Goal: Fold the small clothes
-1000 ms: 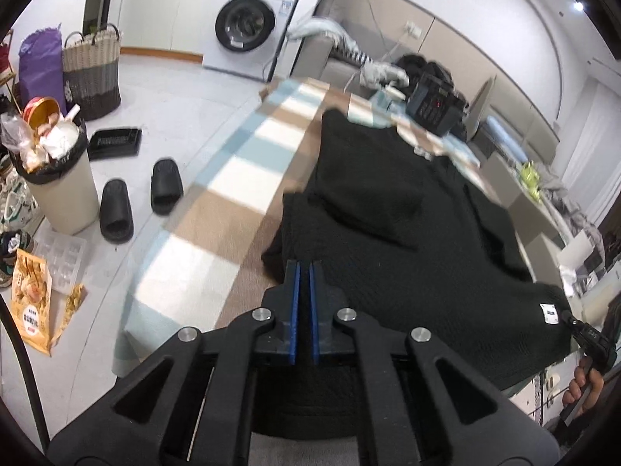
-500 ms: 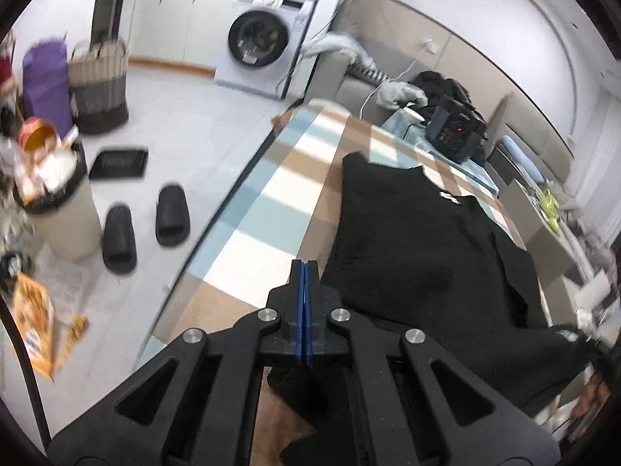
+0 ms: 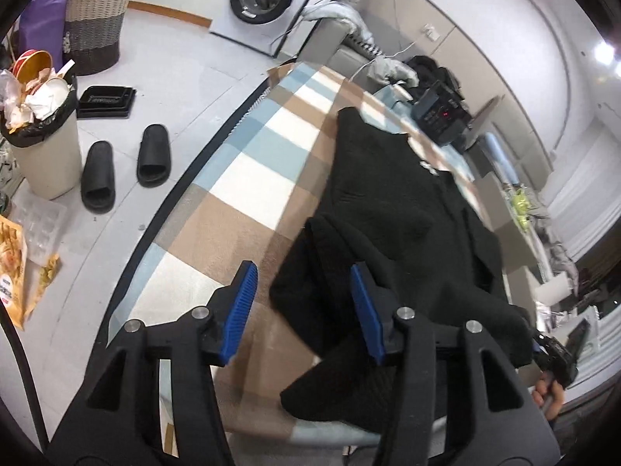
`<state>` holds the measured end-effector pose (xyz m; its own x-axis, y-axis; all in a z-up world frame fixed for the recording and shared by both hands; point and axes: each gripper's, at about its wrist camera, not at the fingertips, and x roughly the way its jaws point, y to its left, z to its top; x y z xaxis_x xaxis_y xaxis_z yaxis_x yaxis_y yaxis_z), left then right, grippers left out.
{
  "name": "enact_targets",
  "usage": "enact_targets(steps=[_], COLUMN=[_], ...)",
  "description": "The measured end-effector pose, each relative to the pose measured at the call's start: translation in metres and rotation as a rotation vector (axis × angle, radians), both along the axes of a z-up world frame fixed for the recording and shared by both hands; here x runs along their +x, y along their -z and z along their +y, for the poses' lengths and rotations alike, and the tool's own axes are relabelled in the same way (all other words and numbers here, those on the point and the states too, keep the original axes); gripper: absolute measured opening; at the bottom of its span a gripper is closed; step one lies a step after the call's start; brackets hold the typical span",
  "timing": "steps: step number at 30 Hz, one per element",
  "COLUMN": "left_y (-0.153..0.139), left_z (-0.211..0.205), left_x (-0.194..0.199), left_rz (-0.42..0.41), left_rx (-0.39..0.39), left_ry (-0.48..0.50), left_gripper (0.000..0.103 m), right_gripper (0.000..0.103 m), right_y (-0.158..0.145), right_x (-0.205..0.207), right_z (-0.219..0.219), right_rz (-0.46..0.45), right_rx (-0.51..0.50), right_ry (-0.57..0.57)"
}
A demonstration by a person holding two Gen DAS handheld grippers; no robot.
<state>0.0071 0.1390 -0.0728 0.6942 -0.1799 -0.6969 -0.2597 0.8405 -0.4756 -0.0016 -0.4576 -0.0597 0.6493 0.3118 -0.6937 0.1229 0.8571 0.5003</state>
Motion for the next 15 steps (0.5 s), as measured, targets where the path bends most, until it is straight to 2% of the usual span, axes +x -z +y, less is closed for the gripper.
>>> enact_targets(steps=[4,10,15], left_y=[-0.005,-0.009,-0.018], left_z=[-0.008,-0.010,-0.014], left_x=[-0.002,-0.011,-0.015], left_rz=[0.003,-0.008,-0.034], left_rx=[-0.013,-0.024,-0.045], left_ry=[0.040,0.032,0.062], left_gripper=[0.049,0.049,0.049], right_gripper=[0.041,0.041,0.041], right_y=[-0.002,-0.001,-0.001], right_x=[0.003,0.004,0.010], right_z=[0.005,0.010,0.013], right_rz=[-0.013,0.003,0.017], right_rx=[0.019,0.005,0.005], right_ry=[-0.041,-0.054,-0.078])
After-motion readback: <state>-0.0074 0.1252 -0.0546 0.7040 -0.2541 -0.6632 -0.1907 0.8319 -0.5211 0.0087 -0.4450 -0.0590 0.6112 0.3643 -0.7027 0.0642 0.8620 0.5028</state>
